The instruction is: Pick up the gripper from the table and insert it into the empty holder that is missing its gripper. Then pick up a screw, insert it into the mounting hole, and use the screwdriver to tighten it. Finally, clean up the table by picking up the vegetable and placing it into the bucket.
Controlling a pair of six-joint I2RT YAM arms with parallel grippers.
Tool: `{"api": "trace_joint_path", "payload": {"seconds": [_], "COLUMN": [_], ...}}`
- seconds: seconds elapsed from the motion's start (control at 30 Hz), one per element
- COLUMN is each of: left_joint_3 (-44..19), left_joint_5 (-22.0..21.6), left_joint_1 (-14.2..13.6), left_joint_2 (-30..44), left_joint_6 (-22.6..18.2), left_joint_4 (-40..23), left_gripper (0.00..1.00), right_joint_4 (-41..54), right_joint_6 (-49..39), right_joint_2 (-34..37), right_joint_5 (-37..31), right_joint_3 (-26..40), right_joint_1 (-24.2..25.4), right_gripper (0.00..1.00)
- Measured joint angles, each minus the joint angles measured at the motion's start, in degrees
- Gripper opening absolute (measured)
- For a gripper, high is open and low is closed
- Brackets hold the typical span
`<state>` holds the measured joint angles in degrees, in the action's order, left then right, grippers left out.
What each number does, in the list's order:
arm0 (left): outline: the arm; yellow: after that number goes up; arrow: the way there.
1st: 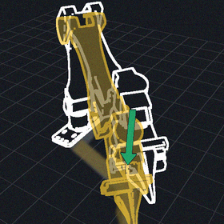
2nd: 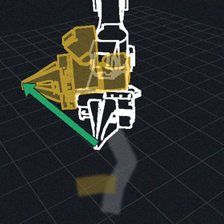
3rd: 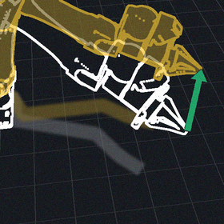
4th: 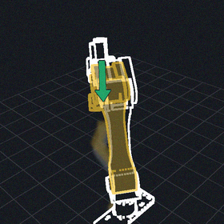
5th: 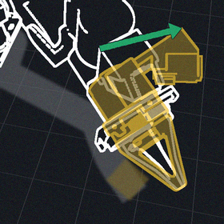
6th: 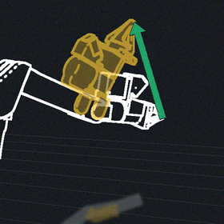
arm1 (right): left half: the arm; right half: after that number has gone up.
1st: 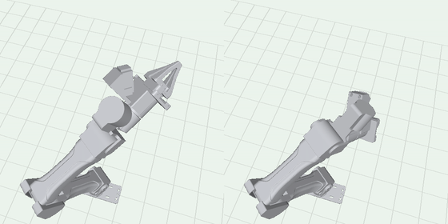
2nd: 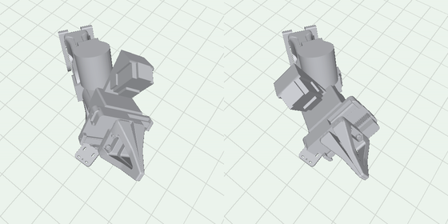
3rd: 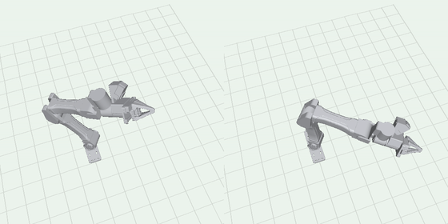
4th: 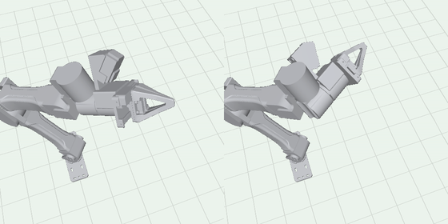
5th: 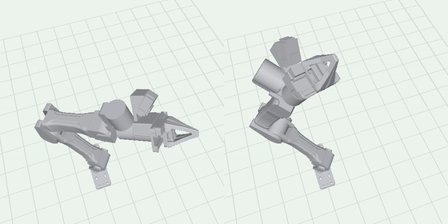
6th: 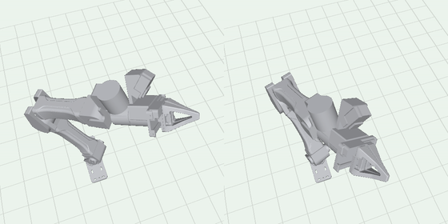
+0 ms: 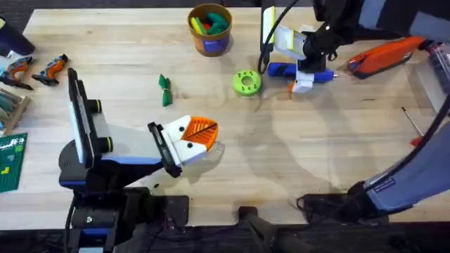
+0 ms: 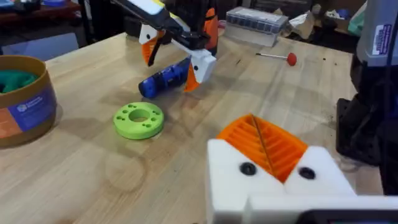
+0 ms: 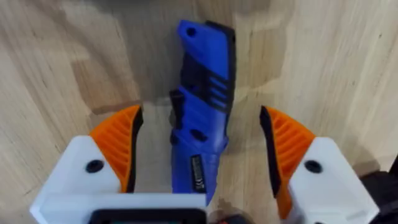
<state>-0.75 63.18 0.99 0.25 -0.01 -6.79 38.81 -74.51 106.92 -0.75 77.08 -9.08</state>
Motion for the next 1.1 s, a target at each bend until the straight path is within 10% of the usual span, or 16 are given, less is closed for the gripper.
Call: {"api": "trace_joint_path", "payload": {"seconds": [0.13, 0.33, 0.77, 1.1], "left_joint_3": [0.0, 0.0, 0.2, -13.4], "left_joint_5": [0.0, 0.0, -10.4, -23.4], "left_joint_1": [0.0, 0.0, 0.0, 0.0], "left_joint_2": [0.0, 0.0, 0.0, 6.0], "left_joint_6": [-0.4, -0.4, 3.5, 4.2], "left_joint_4": [0.0, 0.0, 4.9, -10.0], "left_gripper": [0.117, 0.965, 0.985, 0.985], "right_joint_4": [0.2, 0.2, -3.4, 12.0], "right_joint_6": [1.0, 8.5, 47.7, 66.8], "right_joint_2": [-0.3, -5.5, -21.5, -38.2], "right_joint_5": [0.0, 0.0, 9.6, 10.1], "right_joint_3": [0.0, 0.0, 3.0, 3.1], "right_joint_1": [-0.2, -2.5, -4.0, -4.0], "right_gripper": [0.978, 0.976, 0.978, 0.979]}}
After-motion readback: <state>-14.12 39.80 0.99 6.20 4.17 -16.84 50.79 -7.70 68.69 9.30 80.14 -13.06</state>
